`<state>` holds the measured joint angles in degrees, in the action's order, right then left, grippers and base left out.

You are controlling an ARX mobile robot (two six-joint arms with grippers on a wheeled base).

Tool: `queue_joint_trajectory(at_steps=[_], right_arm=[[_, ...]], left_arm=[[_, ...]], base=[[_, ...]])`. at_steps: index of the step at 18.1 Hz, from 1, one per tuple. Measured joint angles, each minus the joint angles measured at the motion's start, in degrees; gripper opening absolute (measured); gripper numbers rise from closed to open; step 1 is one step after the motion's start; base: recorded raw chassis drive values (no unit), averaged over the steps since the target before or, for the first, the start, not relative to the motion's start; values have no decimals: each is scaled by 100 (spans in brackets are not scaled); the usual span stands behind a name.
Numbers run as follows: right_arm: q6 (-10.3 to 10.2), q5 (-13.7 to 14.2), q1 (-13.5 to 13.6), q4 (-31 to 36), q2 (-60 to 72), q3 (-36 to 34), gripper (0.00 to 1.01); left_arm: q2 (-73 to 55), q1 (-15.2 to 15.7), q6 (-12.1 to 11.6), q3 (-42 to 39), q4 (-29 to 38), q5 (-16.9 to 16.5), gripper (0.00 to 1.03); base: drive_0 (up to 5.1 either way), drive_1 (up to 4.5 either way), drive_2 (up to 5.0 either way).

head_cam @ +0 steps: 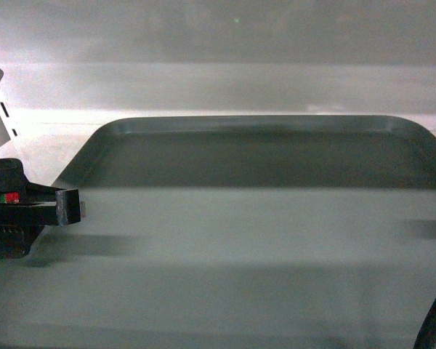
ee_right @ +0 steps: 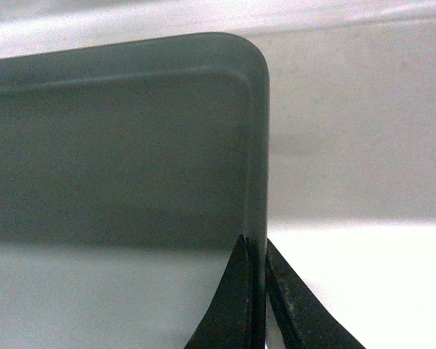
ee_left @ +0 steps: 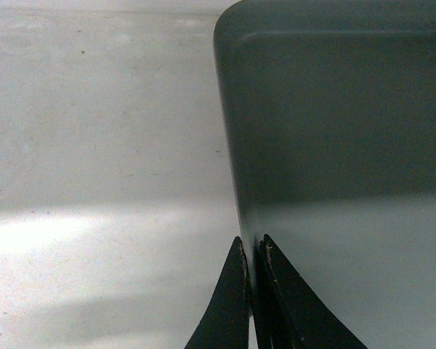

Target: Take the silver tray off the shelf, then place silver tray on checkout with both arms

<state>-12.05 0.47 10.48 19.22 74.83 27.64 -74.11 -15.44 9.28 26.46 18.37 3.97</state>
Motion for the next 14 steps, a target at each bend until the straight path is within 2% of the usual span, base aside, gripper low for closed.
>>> queue_joint_trajectory(at_steps=[2, 5, 14], right_arm=[[-46, -46, -7, -214, 46, 15, 3], [-101, -44, -37, -22, 192, 7, 3], [-101, -44, -37, -22, 192, -2, 3]], left_arm=[[-22, -24, -24, 2, -81, 48, 3], [-31, -70, -92, 44, -33, 221, 3], [-31, -70, -114, 44, -33, 223, 3]], base=[[0, 0, 0], [0, 0, 0], [0, 0, 0]])
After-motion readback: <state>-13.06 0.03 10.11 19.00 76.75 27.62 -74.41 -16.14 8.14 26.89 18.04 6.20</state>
